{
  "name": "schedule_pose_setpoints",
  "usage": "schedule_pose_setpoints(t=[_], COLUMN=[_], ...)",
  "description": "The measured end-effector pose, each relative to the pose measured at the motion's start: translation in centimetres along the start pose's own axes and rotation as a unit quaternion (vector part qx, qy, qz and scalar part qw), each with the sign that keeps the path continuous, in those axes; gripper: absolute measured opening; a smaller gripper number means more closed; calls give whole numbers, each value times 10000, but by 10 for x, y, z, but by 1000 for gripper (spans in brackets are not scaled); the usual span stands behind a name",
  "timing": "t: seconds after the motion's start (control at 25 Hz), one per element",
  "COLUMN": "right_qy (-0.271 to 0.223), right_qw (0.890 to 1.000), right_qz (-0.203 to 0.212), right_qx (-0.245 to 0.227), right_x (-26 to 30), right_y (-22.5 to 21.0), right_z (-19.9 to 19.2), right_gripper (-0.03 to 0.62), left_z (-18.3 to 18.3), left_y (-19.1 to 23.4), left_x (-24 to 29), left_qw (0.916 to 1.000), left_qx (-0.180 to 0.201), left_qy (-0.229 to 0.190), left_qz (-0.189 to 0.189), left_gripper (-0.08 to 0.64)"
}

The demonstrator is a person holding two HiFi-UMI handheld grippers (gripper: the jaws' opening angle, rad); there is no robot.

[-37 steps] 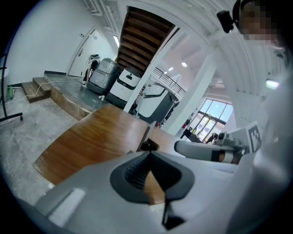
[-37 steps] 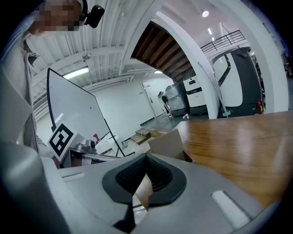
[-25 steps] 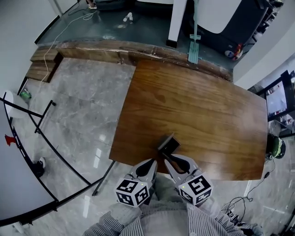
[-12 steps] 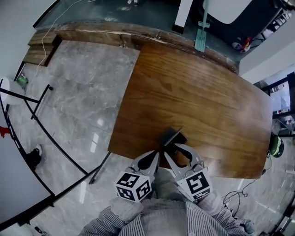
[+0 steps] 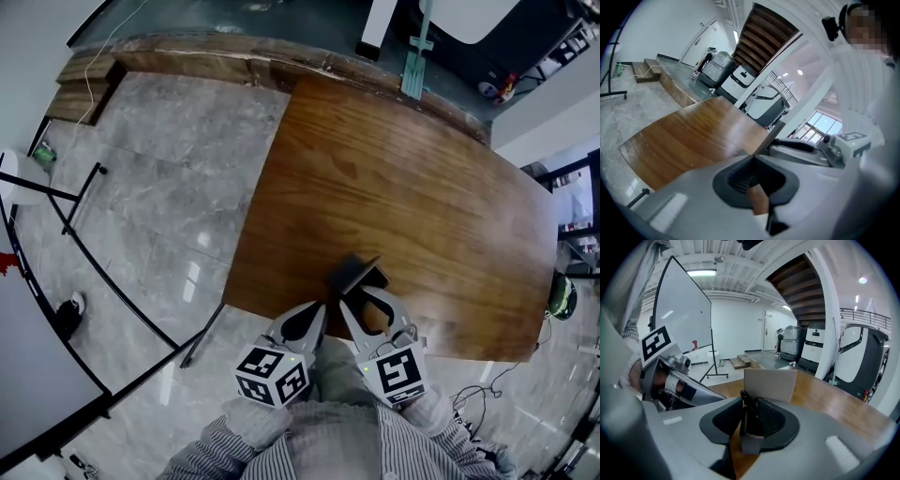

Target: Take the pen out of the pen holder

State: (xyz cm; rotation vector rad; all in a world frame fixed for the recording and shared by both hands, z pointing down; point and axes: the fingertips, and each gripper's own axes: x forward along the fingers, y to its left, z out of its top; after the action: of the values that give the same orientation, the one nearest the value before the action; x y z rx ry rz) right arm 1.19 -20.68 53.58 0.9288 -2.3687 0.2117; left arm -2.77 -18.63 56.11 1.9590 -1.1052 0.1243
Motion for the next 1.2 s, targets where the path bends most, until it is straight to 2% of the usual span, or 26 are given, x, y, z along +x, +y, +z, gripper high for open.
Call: schedule_pose_setpoints(t=[0.08, 0.48, 0.72, 1.04, 1.2], right_qy=[-40, -147, -235, -701, -1006], right_qw=[9999, 9995, 9968, 9925, 9871], right_qz=[-20, -137, -136, -282, -362], right_qx=[155, 245, 756, 964, 1190], right_x=[0, -6, -13, -40, -56], right_y=[1, -15, -20, -31, -35], right_z=[1, 7, 11, 48, 68], right_gripper=[92, 58, 44, 43, 43], left_z=[1, 7, 15, 42, 62], left_y=[2, -2, -10, -25, -37], left_x=[-2, 5, 2, -10, -17], left_qw=[10000, 10000, 9997, 9984, 9961], left_qx=[-12, 29, 169, 407, 694], left_qy=[-3, 14, -26, -278, -432], left_qz=[6, -90, -154, -262, -340], left_gripper=[8, 8, 8, 8, 8])
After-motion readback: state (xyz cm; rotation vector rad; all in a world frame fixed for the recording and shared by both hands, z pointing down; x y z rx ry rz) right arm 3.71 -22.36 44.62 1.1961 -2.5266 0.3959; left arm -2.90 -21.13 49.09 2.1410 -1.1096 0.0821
